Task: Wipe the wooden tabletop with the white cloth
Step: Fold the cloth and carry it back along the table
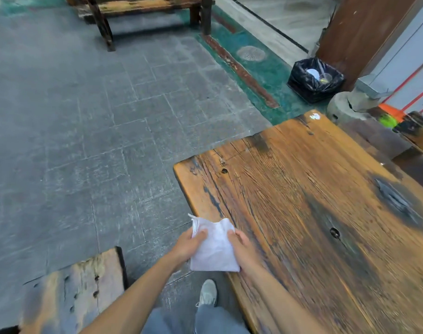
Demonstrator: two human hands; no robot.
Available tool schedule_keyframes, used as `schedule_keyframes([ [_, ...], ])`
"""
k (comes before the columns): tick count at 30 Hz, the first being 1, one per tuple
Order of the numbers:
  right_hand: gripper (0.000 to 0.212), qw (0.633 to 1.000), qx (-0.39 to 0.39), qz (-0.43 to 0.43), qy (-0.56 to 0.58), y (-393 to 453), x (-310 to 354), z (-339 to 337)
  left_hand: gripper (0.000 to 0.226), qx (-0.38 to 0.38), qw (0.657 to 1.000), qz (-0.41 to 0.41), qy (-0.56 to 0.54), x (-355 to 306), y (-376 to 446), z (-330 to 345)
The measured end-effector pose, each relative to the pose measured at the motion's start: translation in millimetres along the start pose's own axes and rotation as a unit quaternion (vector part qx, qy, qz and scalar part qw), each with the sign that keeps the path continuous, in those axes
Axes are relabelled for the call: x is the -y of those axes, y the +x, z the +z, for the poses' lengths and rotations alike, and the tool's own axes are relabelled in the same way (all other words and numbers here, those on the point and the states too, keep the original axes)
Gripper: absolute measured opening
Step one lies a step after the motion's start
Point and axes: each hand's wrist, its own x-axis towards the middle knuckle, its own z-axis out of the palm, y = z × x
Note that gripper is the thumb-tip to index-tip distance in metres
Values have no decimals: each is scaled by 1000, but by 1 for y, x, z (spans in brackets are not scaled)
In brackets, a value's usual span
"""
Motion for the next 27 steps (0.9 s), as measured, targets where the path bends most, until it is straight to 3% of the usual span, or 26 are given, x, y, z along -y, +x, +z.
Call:
schedule_keyframes([
  [4,32,1000,-14,-3,15,31,21,20,17,10,997,40,59,-33,52,-21],
  [8,35,993,-50,41,103,65,44,44,27,40,986,60,148,-75,118,-46],
  [12,28,970,-80,53,224,97,72,72,38,87,956,126,248,-113,194,-66],
  [17,39,944,-166,49,279,135,87,112,24,163,914,181,324,-148,258,-92],
  [19,48,944,-218,73,237,147,87,127,34,171,874,195,410,-153,281,-109],
  [21,49,940,-302,122,105,156,85,139,46,163,801,219,532,-154,302,-125],
  [23,47,923,-361,132,12,165,89,149,49,154,766,260,567,-156,314,-132],
  [27,44,926,-358,85,-81,187,109,164,59,224,694,345,591,-152,311,-110],
])
